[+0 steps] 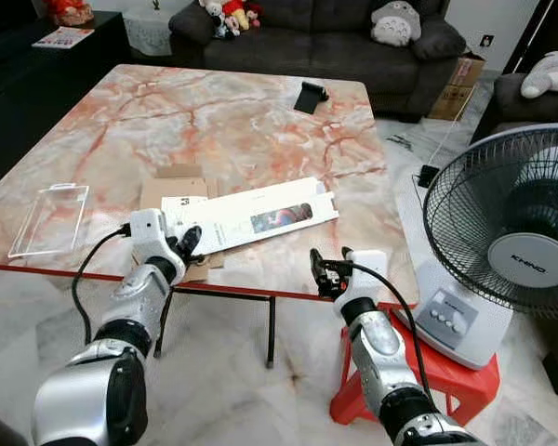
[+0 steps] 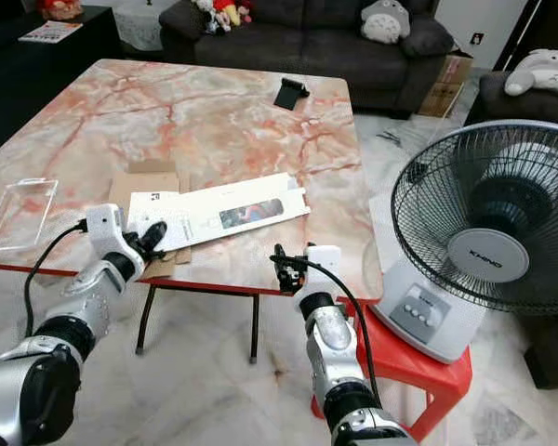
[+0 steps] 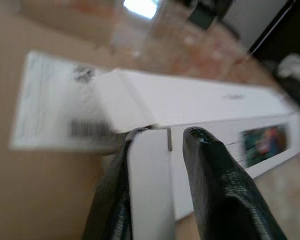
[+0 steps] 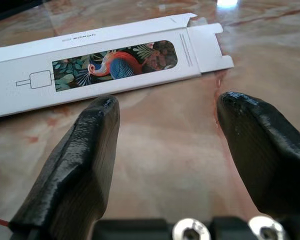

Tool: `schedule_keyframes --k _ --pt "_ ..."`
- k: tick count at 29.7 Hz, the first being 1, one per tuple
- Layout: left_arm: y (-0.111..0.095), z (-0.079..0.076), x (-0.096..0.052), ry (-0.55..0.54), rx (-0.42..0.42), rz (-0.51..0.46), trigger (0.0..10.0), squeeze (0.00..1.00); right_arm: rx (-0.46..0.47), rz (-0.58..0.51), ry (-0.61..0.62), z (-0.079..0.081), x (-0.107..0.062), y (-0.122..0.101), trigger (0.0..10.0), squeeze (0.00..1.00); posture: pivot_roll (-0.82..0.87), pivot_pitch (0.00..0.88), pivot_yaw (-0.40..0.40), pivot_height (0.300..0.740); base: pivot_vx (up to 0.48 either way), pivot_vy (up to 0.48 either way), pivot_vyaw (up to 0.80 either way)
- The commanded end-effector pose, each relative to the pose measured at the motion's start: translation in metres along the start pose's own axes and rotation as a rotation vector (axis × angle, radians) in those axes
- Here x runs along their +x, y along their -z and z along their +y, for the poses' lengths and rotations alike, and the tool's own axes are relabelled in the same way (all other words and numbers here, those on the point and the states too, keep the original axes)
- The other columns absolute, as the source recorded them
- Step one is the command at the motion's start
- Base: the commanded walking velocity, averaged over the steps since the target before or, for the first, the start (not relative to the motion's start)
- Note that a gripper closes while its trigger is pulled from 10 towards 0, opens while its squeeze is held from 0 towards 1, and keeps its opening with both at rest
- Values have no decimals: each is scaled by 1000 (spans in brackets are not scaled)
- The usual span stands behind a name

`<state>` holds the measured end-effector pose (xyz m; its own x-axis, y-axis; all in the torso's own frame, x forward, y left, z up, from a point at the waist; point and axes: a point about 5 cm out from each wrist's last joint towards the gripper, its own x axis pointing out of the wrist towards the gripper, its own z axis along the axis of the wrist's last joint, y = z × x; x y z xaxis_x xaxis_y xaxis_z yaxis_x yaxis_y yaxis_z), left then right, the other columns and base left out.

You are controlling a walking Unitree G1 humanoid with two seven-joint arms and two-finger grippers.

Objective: Picking trash to rubbish bin

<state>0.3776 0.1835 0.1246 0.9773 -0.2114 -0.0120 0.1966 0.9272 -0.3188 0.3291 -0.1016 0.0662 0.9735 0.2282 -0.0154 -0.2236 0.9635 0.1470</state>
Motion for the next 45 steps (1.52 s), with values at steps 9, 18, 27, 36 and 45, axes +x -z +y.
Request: schedule_keyframes --k 9,18,27,36,45 --pt "9 -32 -2 123 -16 -90 0 0 -4 -5 -2 3 6 -6 10000 0 -65 26 -53 740 0 0 0" --pt "3 -30 -4 71 -5 -129 10000 0 1 -12 -2 5 9 -8 10000 0 -55 12 -46 740 0 0 0" --pt "9 -34 -12 15 152 -162 10000 0 9 -33 8 5 11 -13 10000 0 -47 0 -42 740 0 0 0" --pt "21 -38 -21 -53 267 -179 10000 0 15 -66 30 1 12 -18 10000 0 -55 0 -39 740 0 0 0" --pt "8 -40 -18 -83 345 -250 10000 0 9 -69 34 -1 12 -19 10000 0 -55 0 -36 740 0 0 0"
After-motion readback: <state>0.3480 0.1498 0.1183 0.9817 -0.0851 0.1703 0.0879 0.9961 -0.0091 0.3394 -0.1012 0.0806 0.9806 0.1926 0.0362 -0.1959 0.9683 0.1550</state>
